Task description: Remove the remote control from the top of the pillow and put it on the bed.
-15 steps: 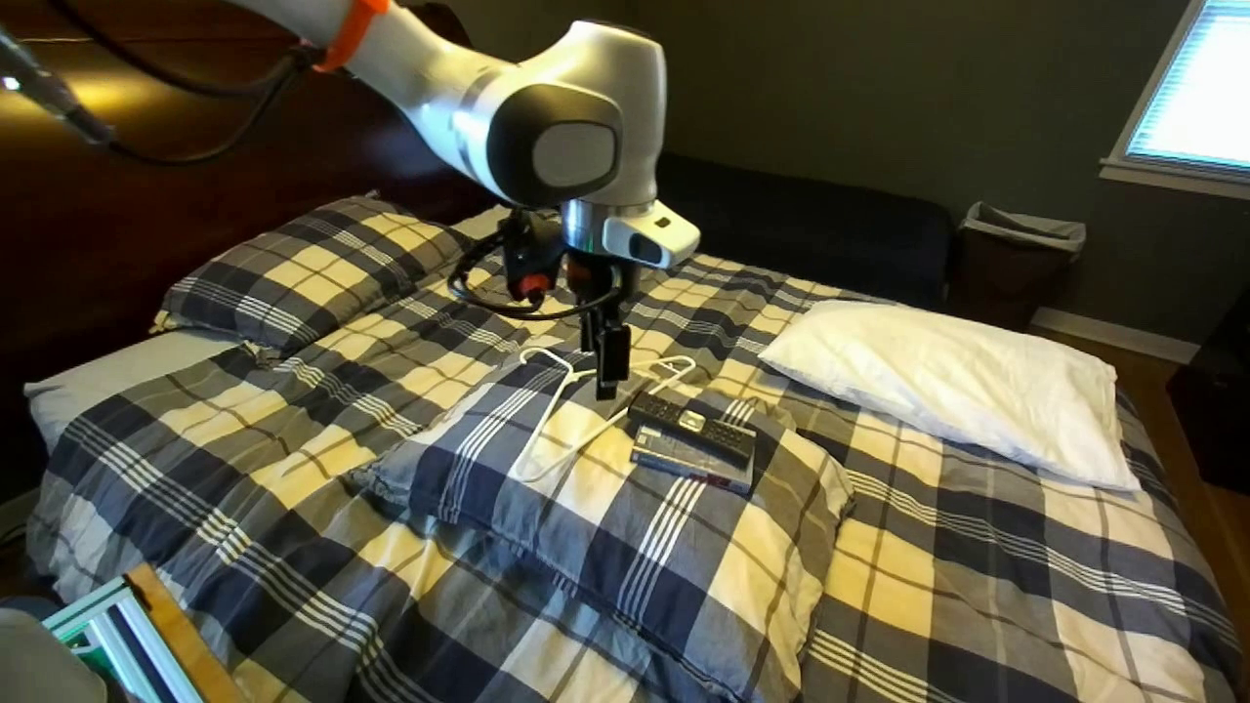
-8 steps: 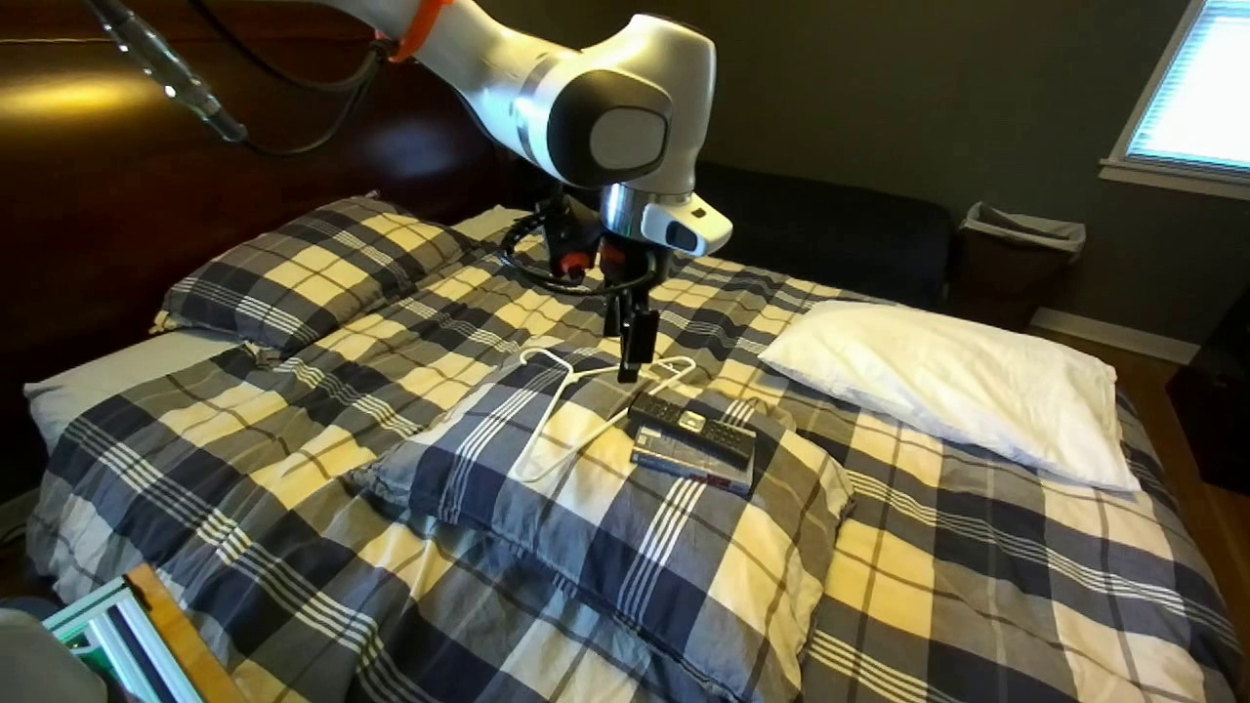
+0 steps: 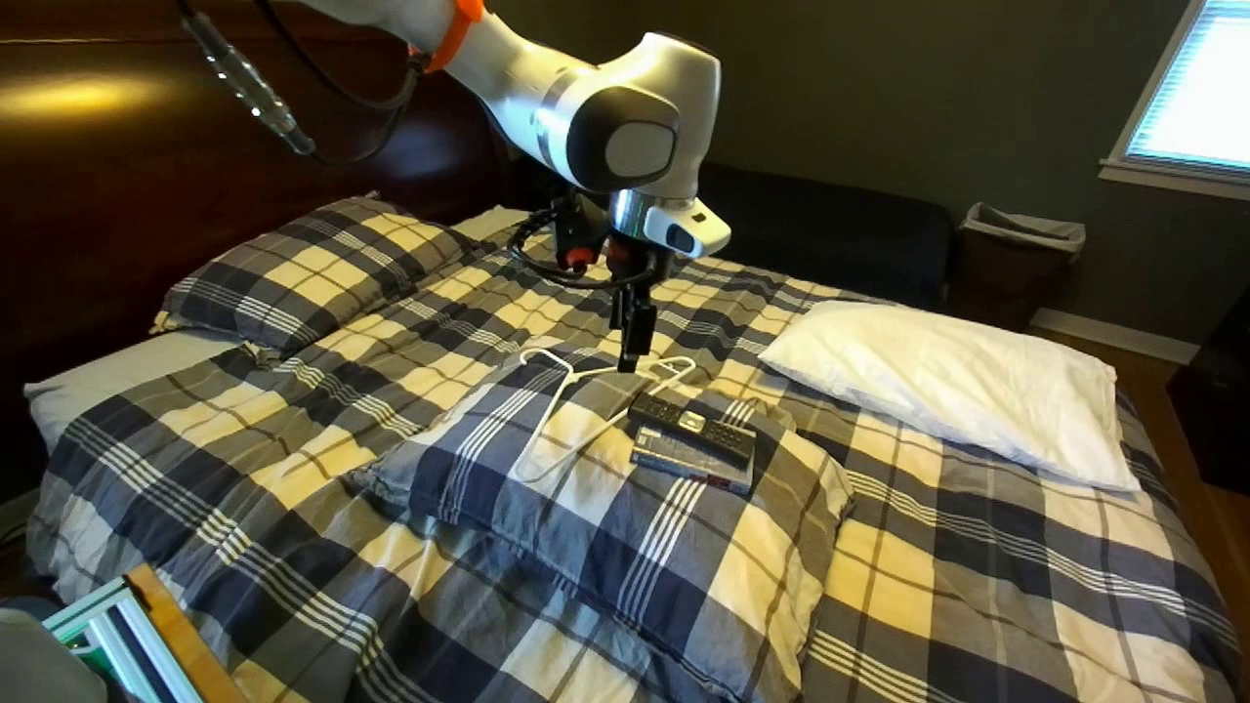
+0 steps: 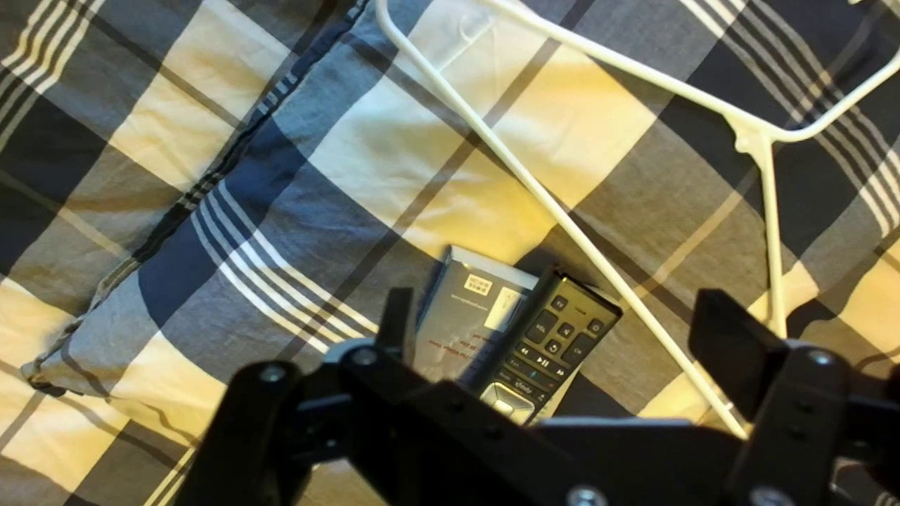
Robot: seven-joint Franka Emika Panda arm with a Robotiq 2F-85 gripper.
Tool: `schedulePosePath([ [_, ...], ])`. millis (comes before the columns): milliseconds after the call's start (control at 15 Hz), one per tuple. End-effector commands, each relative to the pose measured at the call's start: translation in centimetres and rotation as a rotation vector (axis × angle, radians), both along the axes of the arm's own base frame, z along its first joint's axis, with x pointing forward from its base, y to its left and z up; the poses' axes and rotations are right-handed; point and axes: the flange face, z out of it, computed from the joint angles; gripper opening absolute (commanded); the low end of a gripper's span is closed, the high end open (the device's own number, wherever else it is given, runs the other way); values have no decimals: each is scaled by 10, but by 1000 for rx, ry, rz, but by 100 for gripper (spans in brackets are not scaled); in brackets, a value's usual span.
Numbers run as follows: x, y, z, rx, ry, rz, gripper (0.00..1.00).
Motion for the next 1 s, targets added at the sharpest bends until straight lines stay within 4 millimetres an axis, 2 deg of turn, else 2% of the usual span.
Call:
schedulePosePath([
  [0,26,6,-26,-35,146,-84,100],
  [133,31,5,-39,-4,226,-93,100],
  [200,17,10,-26,1,162,-62,100],
  [400,27,5,-40,1,205,-76,100],
  [933,31,4,-38,-1,202,-81,100],
])
